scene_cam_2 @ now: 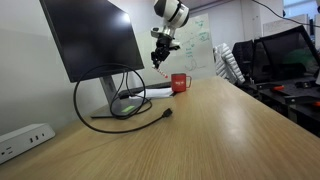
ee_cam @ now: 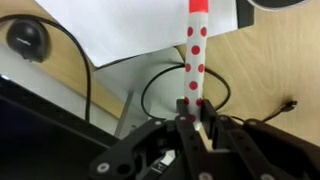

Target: Place the marker in the travel mug

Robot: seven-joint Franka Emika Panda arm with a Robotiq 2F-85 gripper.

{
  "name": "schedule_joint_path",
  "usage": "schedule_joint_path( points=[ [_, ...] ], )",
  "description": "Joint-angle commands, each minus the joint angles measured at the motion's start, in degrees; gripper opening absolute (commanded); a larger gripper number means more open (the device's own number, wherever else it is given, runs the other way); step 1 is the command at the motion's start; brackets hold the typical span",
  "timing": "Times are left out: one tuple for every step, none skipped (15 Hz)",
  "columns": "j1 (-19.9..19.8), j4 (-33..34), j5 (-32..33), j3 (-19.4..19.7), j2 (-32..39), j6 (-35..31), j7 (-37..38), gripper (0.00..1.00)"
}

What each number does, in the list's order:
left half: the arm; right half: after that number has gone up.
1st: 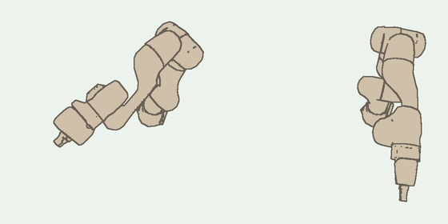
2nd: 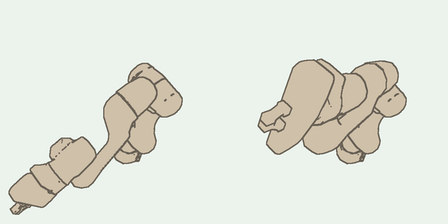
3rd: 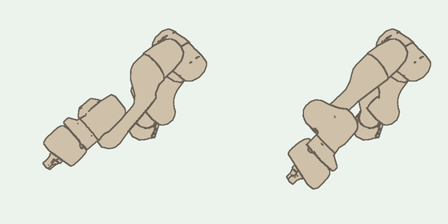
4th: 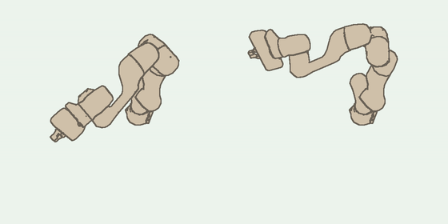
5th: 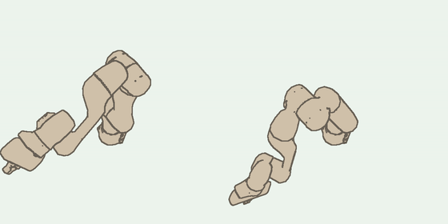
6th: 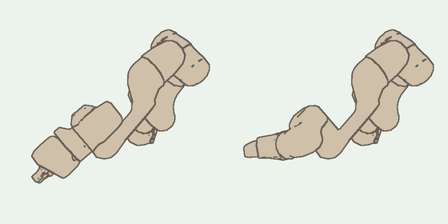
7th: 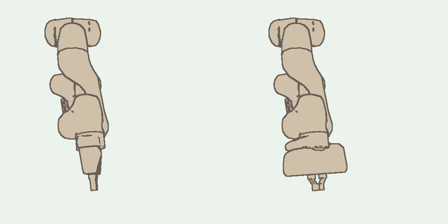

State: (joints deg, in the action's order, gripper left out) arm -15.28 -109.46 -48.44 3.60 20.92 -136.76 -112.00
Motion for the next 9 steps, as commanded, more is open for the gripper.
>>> schedule_joint_path(
  points=[
    [-0.7,0.0,0.5,-0.7,-0.1,0.0,0.3,0.19],
    [-0.7,0.0,0.5,-0.7,-0.1,-0.1,0.3,0.05],
    [-1.0,-0.3,0.1,-0.9,-0.6,0.1,-0.8,0.05],
    [-1.3,-0.8,-0.2,-1.0,-1.3,0.8,-1.1,0.05],
    [-1.5,-1.1,-0.4,-1.0,-1.8,0.9,-1.5,0.05],
    [-1.9,-1.7,-1.2,-1.1,-2.9,1.5,-2.4,0.05],
    [-2.3,-2.2,-2.0,-1.2,-3.8,1.4,-3.2,0.05],
    [-2.7,-3.0,-2.6,-1.1,-5.3,2.1,-4.2,0.05],
    [-2.9,-3.7,-3.2,-0.8,-6.6,2.5,-5.2,0.05]
  ],
)
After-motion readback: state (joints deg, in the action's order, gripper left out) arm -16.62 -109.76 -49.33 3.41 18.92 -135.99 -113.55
